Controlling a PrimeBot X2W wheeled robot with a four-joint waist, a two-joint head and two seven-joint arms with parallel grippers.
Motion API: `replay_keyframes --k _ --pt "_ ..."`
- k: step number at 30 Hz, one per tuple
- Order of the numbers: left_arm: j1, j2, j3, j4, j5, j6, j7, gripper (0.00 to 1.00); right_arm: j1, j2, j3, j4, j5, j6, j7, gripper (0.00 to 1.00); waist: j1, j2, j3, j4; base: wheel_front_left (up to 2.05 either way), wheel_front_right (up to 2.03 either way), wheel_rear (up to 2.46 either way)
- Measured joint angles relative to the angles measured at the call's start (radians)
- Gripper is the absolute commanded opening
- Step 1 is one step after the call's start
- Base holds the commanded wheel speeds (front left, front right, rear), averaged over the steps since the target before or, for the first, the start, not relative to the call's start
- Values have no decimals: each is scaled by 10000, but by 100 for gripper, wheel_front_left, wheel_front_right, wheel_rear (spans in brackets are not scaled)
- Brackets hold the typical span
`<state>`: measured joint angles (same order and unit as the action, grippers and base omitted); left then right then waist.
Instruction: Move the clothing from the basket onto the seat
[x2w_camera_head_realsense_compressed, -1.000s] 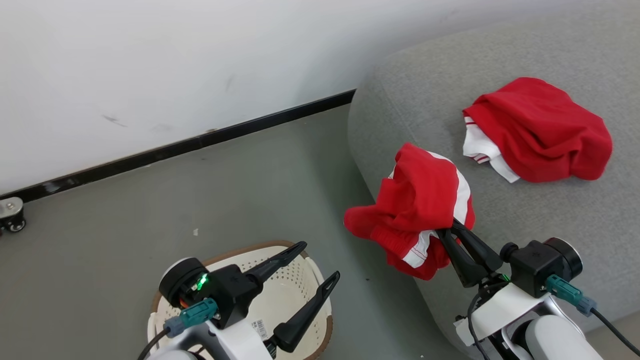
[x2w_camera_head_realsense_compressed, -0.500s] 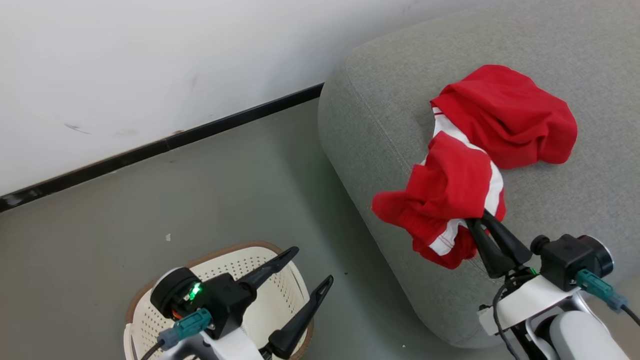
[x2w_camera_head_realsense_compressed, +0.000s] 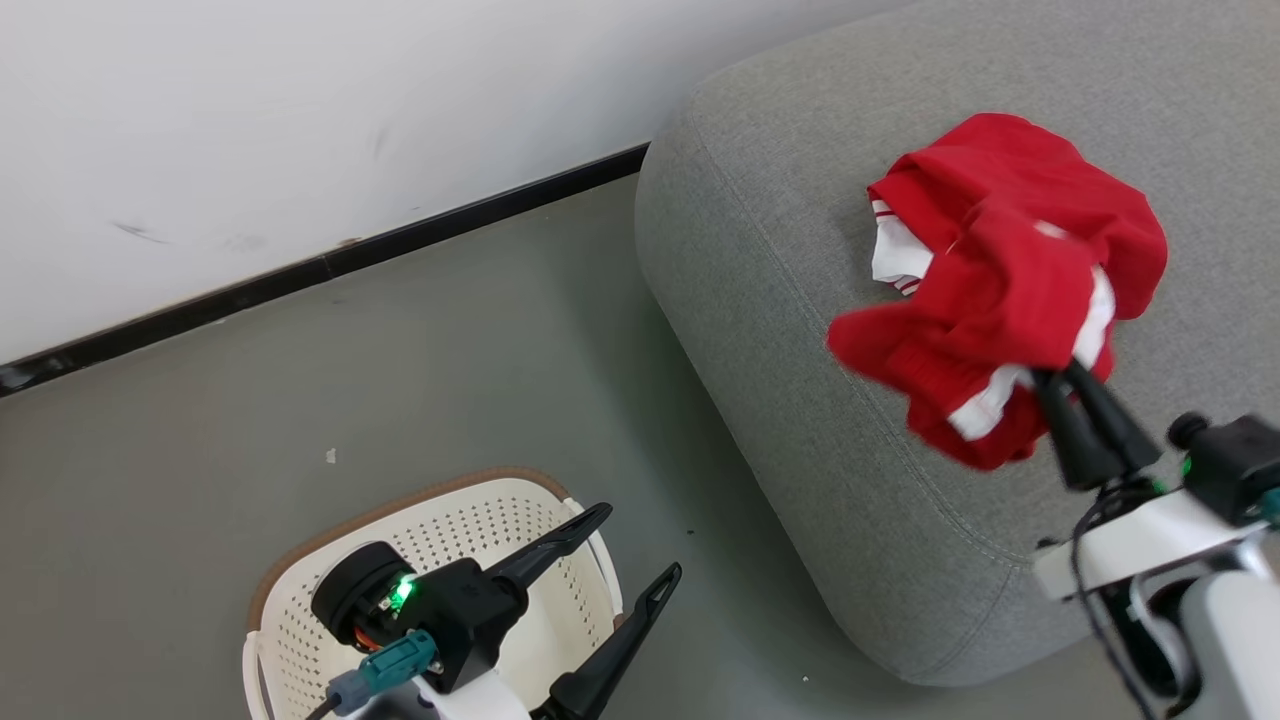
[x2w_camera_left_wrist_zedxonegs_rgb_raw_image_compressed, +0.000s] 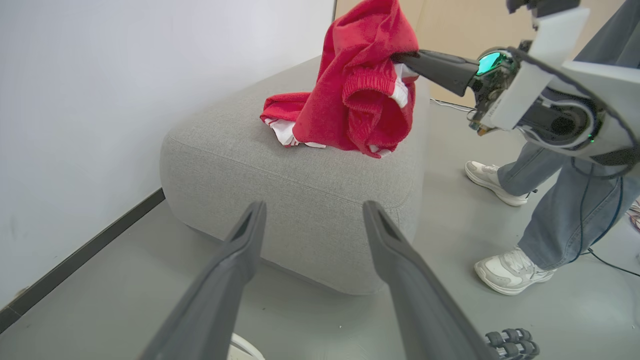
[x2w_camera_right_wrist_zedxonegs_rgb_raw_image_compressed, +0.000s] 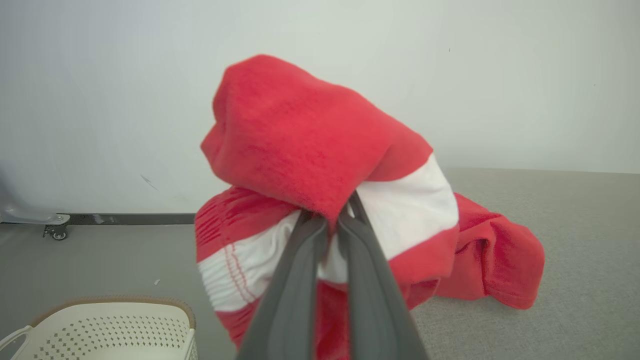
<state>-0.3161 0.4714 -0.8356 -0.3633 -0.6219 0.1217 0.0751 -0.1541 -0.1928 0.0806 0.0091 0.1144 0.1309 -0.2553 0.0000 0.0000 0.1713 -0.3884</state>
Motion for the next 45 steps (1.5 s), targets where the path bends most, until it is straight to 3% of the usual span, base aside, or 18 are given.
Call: replay_keyframes --k 24,36,45 --pt "-43 -211 -167 -566 345 94 295 100 -2619 -1340 -2736 1716 -29 0 0 0 0 0 301 883 0 0 0" --pt "-42 -249 -351 -698 330 169 575 100 -2959 -1174 -3674 3618 -128 0 2 0 0 0 637 1343 0 0 0" --pt "-52 -142 -391 -834 343 224 901 100 -3974 -941 -4309 4151 -385 2 0 0 0 0 992 1717 0 0 0"
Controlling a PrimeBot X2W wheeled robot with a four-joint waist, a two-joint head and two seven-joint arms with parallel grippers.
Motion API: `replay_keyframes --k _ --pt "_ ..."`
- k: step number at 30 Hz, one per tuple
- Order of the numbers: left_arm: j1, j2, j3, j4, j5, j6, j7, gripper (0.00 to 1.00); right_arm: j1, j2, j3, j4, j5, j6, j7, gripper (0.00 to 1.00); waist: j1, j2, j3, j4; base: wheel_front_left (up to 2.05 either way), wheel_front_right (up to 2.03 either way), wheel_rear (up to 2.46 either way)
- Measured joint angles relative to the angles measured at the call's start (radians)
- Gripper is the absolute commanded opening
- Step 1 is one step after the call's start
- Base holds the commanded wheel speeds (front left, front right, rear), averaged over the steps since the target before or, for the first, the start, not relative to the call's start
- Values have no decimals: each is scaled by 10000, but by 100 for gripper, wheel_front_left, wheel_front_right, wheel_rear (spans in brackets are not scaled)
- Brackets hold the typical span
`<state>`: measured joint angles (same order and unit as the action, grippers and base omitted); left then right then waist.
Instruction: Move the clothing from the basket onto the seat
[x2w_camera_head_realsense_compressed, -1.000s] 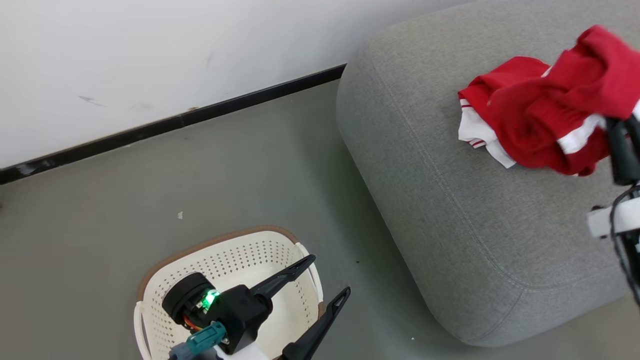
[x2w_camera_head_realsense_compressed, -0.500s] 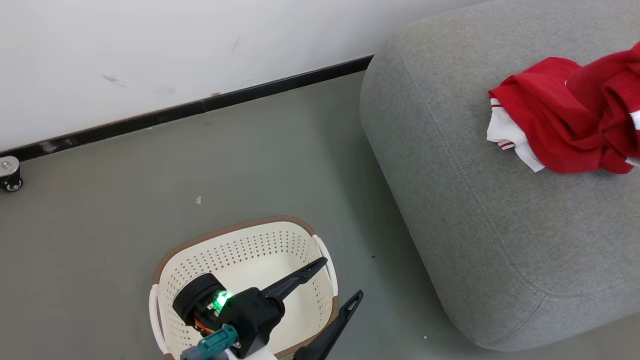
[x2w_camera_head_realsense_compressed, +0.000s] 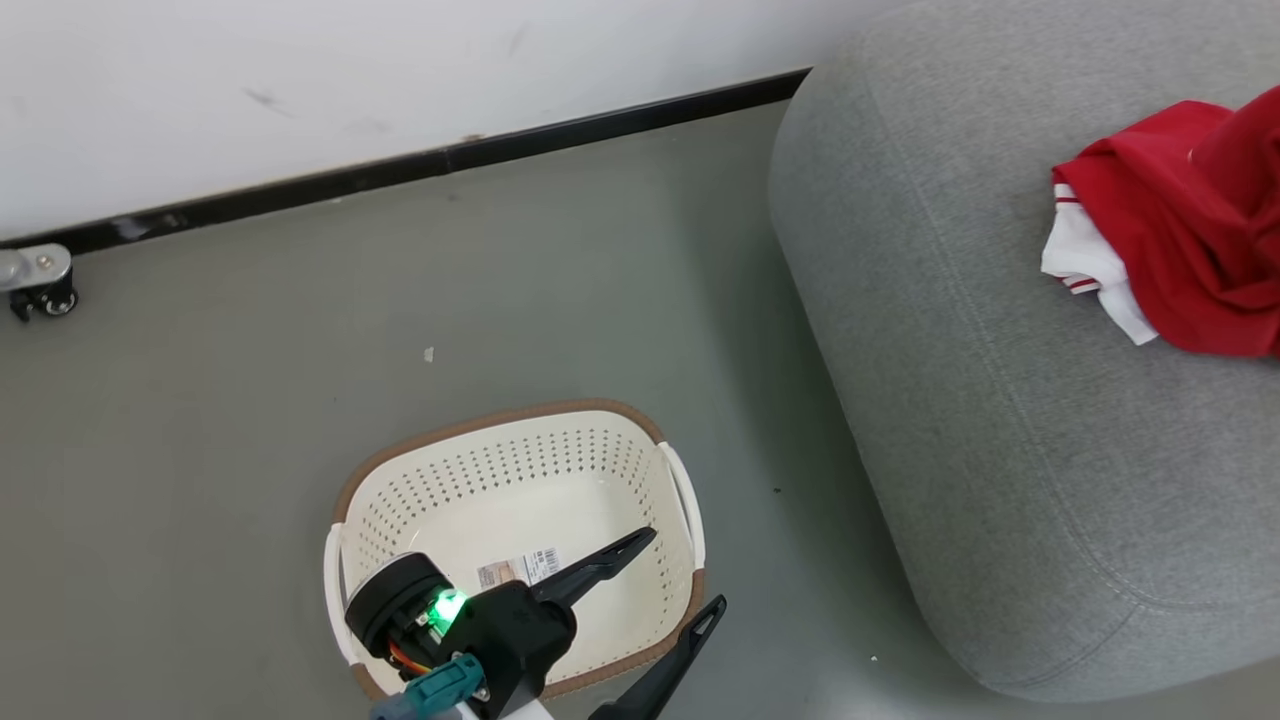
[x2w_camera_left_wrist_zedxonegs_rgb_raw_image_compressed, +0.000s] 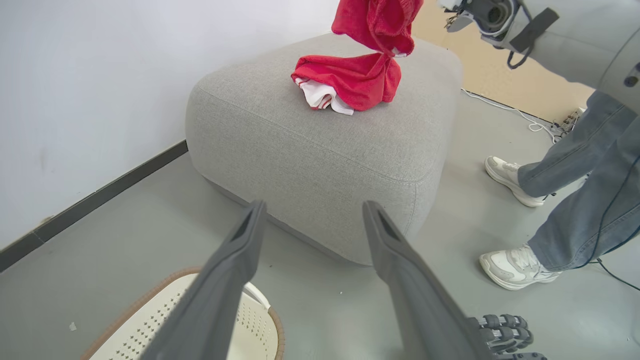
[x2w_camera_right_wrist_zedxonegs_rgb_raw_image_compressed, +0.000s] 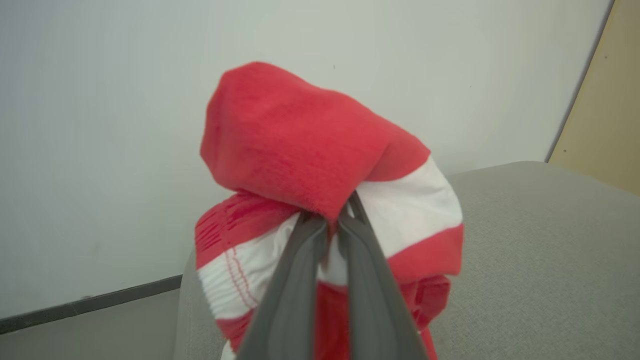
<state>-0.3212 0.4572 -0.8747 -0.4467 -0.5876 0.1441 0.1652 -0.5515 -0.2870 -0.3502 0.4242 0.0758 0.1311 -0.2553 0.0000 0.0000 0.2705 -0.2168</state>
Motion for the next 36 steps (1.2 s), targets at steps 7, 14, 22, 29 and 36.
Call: replay_keyframes --k 7,14,22,29,36 --pt "-3 174 0 -142 4 117 188 100 -538 48 -930 399 -96 0 0 0 0 0 291 290 0 0 0" --pt "-3 263 58 -318 19 203 284 100 -543 192 -2031 915 -359 -2 0 0 0 0 610 567 0 0 0" --pt "-48 320 92 -477 81 203 343 100 -528 445 -2485 1806 -677 -2 0 0 0 0 955 812 0 0 0" --pt "-296 320 167 -522 92 194 359 100 -625 606 -2821 2245 -876 -2 0 16 0 0 1269 1001 0 0 0" --pt "-471 257 222 -520 94 102 339 100 -909 610 -3122 2270 -1227 -2 0 82 0 0 1508 1128 0 0 0"
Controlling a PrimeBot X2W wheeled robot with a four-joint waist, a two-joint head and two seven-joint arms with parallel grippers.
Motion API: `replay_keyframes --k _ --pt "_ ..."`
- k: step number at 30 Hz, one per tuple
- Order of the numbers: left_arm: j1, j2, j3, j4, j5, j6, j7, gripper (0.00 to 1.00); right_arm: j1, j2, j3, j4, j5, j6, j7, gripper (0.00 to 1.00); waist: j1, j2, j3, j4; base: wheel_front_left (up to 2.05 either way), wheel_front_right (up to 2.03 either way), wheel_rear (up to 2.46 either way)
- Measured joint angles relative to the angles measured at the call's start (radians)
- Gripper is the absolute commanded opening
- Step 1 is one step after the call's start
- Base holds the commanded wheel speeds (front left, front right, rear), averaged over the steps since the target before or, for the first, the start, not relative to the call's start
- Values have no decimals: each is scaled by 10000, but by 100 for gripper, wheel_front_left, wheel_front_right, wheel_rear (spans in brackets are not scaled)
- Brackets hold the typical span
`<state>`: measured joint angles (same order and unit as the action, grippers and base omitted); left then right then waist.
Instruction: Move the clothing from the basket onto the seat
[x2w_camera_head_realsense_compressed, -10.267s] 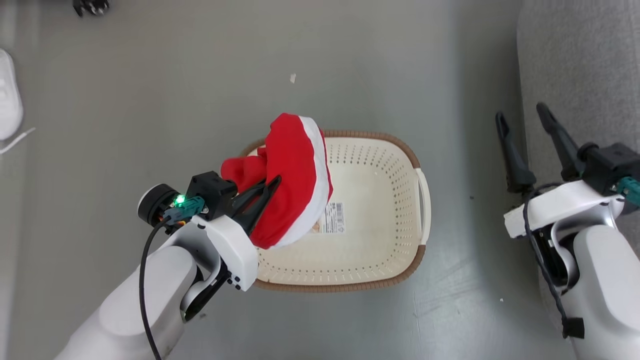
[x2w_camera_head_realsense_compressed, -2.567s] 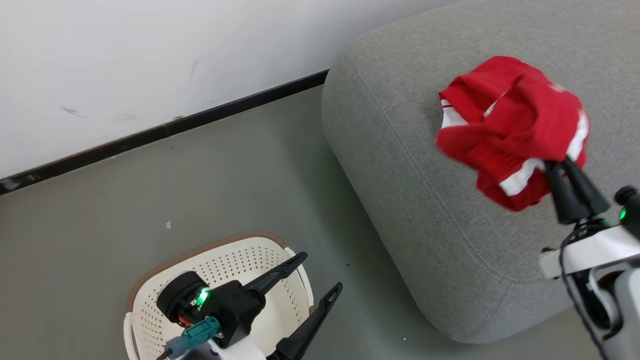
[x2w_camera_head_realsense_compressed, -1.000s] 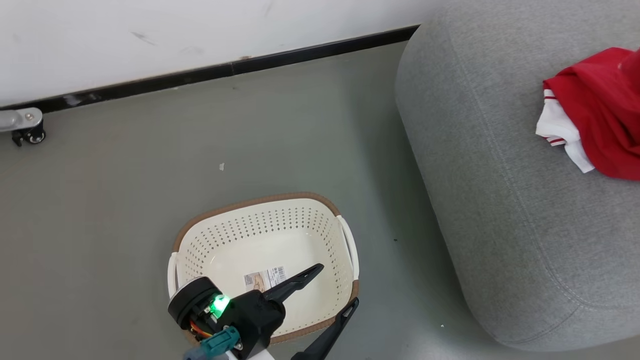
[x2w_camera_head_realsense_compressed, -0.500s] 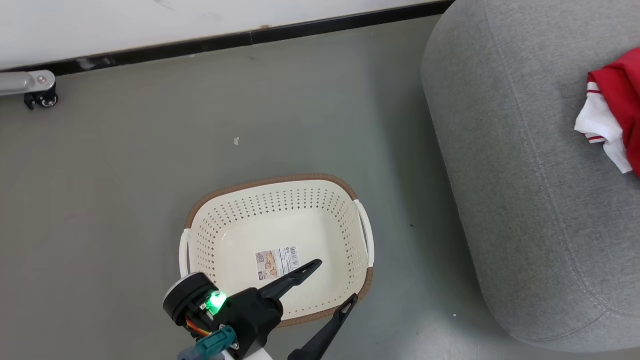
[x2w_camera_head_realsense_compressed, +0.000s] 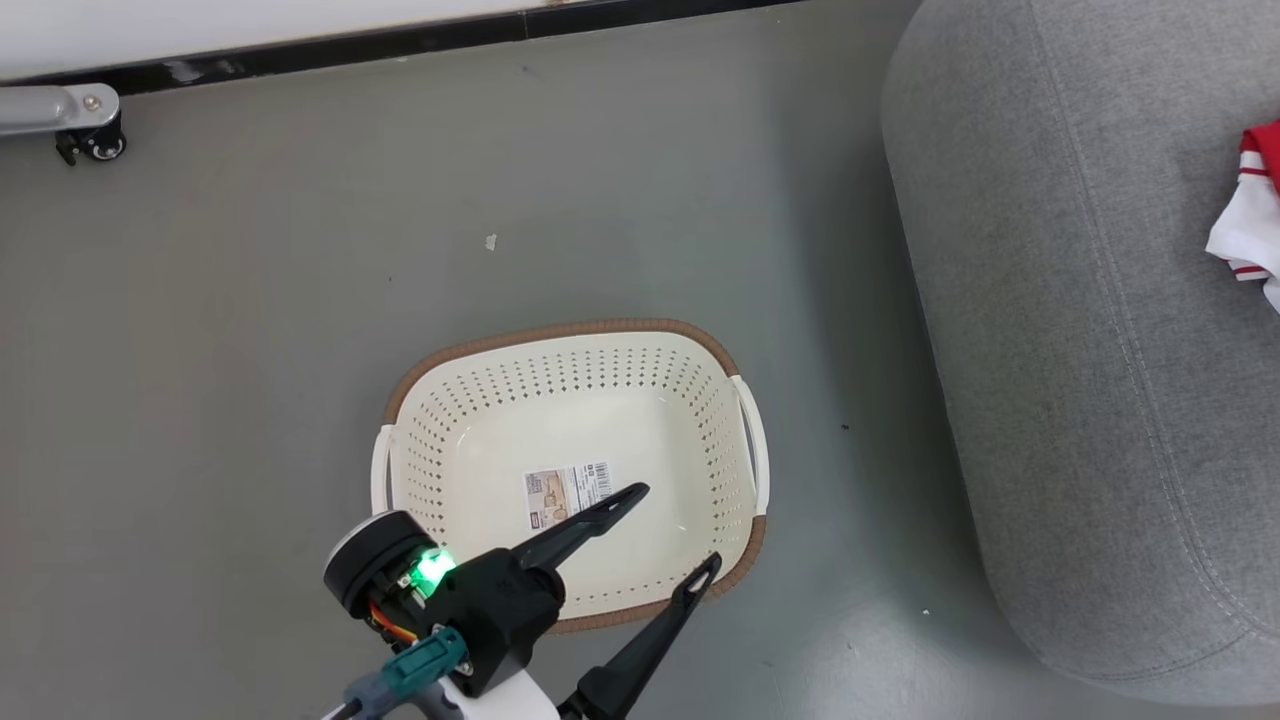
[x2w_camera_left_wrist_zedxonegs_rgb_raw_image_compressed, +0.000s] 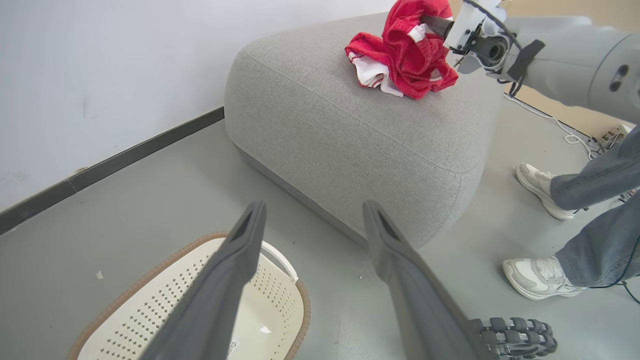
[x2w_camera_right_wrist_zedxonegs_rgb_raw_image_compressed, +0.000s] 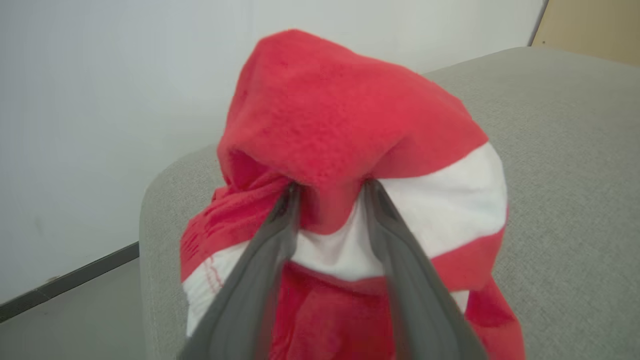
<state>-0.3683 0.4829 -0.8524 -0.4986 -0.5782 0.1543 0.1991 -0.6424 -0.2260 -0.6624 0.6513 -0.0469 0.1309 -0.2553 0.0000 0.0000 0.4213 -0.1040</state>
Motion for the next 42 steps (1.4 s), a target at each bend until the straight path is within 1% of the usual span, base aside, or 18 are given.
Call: replay_keyframes --k 1,2,5,15,18,22,25,29,33,36,42 --pt "-12 -19 12 4 0 0 -71 100 -28 -31 -8 -12 -44 0 0 94 0 0 25 16 0 0 0" --pt "-35 -29 35 17 0 -2 -84 100 -29 -42 -6 -23 -81 0 0 100 0 0 44 28 0 0 0" --pt "-148 -52 125 94 0 -48 -209 100 -29 -27 6 -134 -151 0 0 100 0 0 59 39 0 0 0" --pt "-148 -238 272 497 -46 -163 -706 100 40 81 144 -1091 -136 0 0 100 0 0 -139 -12 0 0 0" --pt "-144 -355 320 727 -113 -165 -897 100 388 182 253 -1810 4 0 0 100 0 0 -284 -55 0 0 0" --pt "-129 -382 481 1001 -159 -163 -1172 100 1069 558 397 -2656 75 0 0 100 0 0 -461 -108 0 0 0" --pt "-118 -399 683 1218 -309 -157 -1415 100 1459 759 702 -3227 194 0 0 100 0 0 -612 -144 0 0 0" --pt "29 -430 986 1534 -412 -12 -1753 100 1887 1041 1277 -3921 280 0 0 100 0 0 -834 -179 0 0 0" --pt "246 -428 1289 1889 -468 130 -2071 100 2221 1290 1948 -4360 280 0 0 100 0 0 -1070 -183 0 0 0" --pt "324 -372 1486 2205 -468 291 -2261 100 2413 1329 2378 -4544 282 0 0 100 0 0 -1246 -154 0 0 0" --pt "752 -324 2050 2679 -523 786 -2769 100 2857 1292 3279 -4679 387 0 0 100 0 0 -1570 22 0 0 0"
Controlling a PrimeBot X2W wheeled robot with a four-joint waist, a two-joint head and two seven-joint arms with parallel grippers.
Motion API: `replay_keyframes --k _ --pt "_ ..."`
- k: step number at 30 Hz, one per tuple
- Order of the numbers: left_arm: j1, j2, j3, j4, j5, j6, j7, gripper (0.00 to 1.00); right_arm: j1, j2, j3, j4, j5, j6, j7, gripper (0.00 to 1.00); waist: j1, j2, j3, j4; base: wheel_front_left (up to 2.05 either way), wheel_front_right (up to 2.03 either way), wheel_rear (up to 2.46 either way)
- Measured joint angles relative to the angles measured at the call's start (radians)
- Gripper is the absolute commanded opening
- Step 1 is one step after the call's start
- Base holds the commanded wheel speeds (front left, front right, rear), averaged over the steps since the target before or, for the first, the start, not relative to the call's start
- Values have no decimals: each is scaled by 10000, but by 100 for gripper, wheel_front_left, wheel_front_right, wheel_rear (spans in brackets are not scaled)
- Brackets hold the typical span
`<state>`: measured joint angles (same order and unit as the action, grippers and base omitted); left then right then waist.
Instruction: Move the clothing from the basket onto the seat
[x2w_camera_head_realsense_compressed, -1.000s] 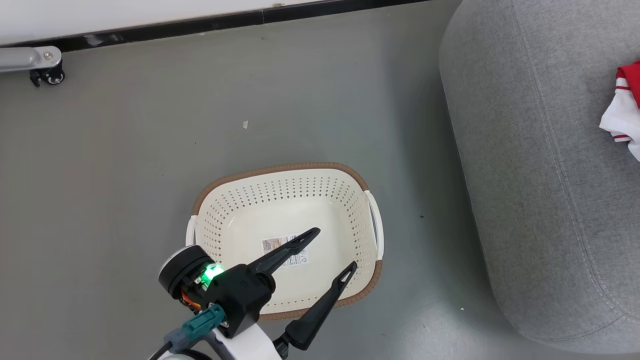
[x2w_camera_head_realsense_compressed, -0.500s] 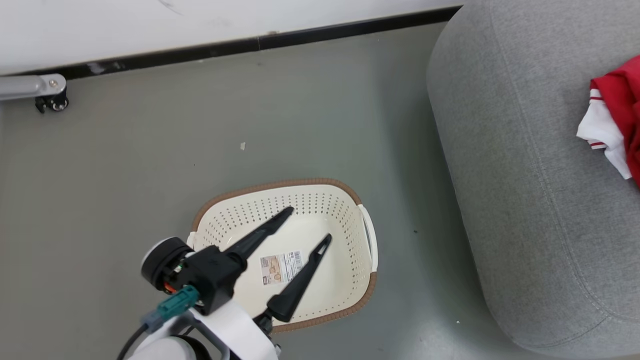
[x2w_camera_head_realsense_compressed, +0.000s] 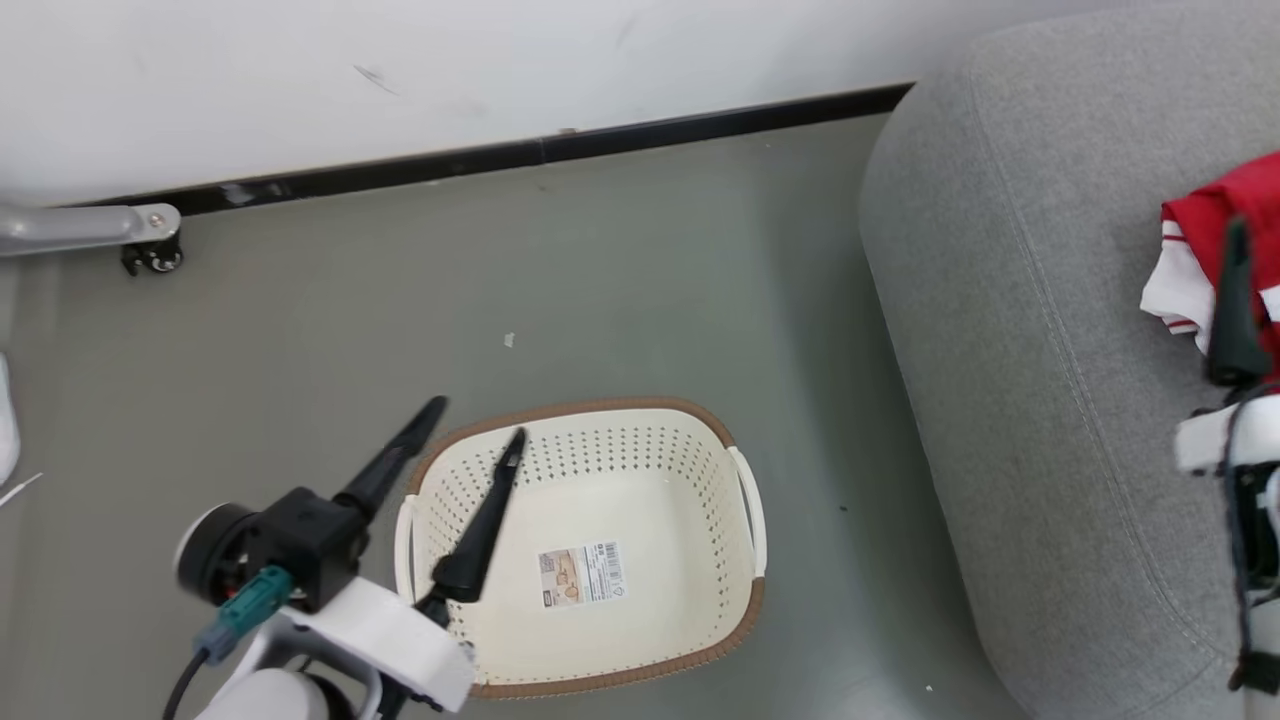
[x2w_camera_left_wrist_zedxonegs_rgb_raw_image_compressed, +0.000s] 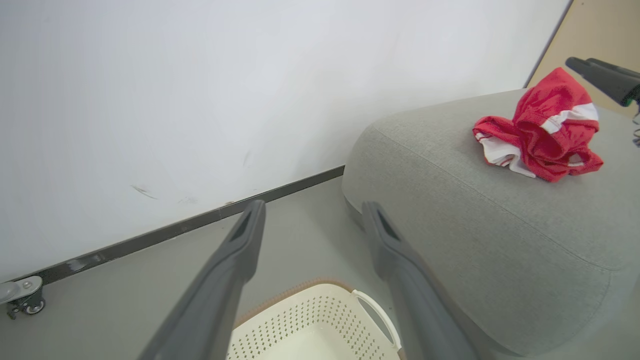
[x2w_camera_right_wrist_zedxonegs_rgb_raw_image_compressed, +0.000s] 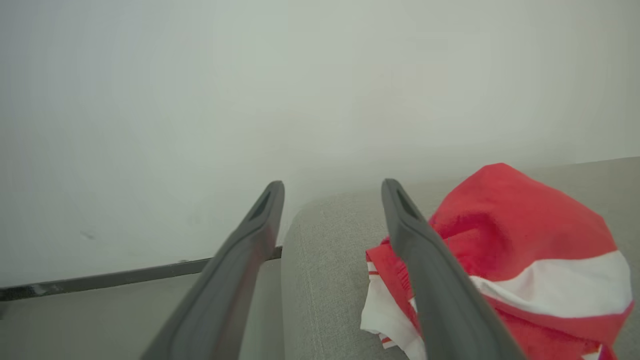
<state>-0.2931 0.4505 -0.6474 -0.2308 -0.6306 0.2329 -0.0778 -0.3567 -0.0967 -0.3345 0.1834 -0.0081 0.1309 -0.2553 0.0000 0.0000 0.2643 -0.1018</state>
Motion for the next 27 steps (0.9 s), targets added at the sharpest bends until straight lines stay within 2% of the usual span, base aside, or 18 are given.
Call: replay_keyframes --k 6,14,20,27 --pt "622 -10 472 525 -46 468 -472 100 464 27 1083 -67 -8 0 0 100 0 0 -284 315 0 0 0" --pt "1215 -125 811 1024 -416 646 -1043 100 917 59 2217 -12 109 0 0 100 0 0 -642 817 0 0 0" --pt "1558 -148 1074 1630 -656 644 -1323 100 1337 134 2784 81 186 0 0 100 0 0 -929 1167 0 0 0" --pt "1829 -176 1108 2034 -729 535 -1448 100 1758 234 2901 67 209 0 0 100 0 0 -1244 1443 0 0 0"
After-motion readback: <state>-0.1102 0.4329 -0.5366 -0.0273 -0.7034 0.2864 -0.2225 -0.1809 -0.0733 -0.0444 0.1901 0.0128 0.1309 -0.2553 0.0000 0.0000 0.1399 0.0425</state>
